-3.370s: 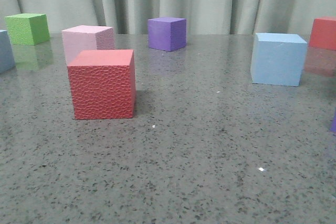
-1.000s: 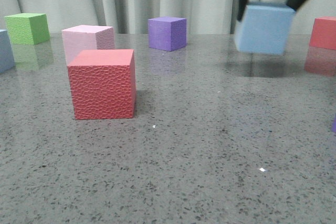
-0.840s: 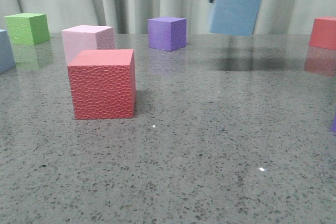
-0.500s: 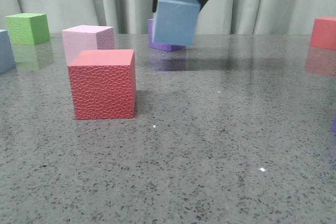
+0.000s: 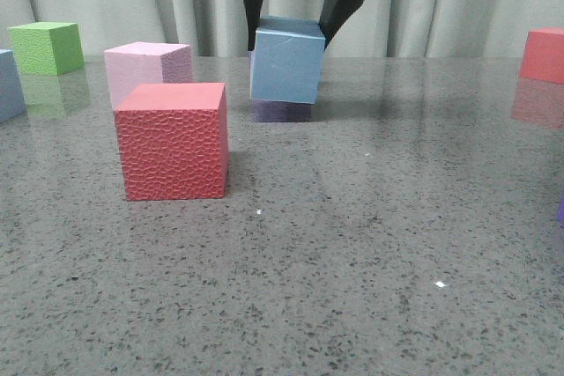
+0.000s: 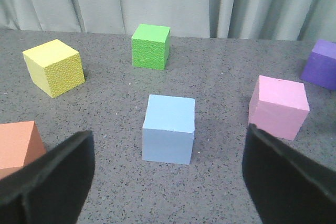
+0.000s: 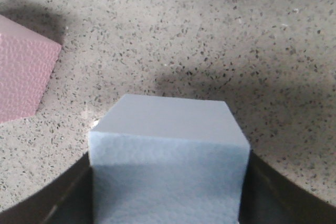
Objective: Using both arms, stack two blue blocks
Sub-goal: 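Lift the light blue cube and carry it toward the purple cube, then set the cube down beside the purple cube, open right gripper, withdraw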
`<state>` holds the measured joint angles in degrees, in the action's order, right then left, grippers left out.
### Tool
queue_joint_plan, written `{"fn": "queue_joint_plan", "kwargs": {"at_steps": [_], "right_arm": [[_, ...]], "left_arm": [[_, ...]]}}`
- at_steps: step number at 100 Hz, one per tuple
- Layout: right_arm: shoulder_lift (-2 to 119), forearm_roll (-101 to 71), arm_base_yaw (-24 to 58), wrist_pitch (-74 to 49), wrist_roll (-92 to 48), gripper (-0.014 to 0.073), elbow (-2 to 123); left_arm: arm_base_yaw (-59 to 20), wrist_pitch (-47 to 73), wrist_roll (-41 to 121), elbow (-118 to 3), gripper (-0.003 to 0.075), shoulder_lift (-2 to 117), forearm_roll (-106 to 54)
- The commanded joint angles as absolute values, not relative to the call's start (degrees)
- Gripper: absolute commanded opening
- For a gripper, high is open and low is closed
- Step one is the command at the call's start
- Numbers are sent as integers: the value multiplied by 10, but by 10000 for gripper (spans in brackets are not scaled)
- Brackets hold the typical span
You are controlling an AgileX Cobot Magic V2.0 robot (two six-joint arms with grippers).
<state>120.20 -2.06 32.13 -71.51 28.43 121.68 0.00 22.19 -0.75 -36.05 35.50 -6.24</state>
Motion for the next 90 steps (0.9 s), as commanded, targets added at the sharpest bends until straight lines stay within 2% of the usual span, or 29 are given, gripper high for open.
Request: {"fn": "queue_joint_plan", "kwargs": {"at_steps": [1, 43, 63, 90], "right_arm": [[1171, -17, 320, -755, 288, 432, 1236], [1186, -18, 320, -762, 291, 442, 1236], [1186, -19, 320, -763, 291, 585, 1236], [1183, -19, 320, -763, 292, 591, 1236]], "left_arm": [[0, 174, -10, -380, 544, 358, -67], [0, 174, -10, -380, 544, 358, -67], [0, 174, -10, -380, 544, 358, -67], [0, 174, -10, -380, 544, 358, -67]]}}
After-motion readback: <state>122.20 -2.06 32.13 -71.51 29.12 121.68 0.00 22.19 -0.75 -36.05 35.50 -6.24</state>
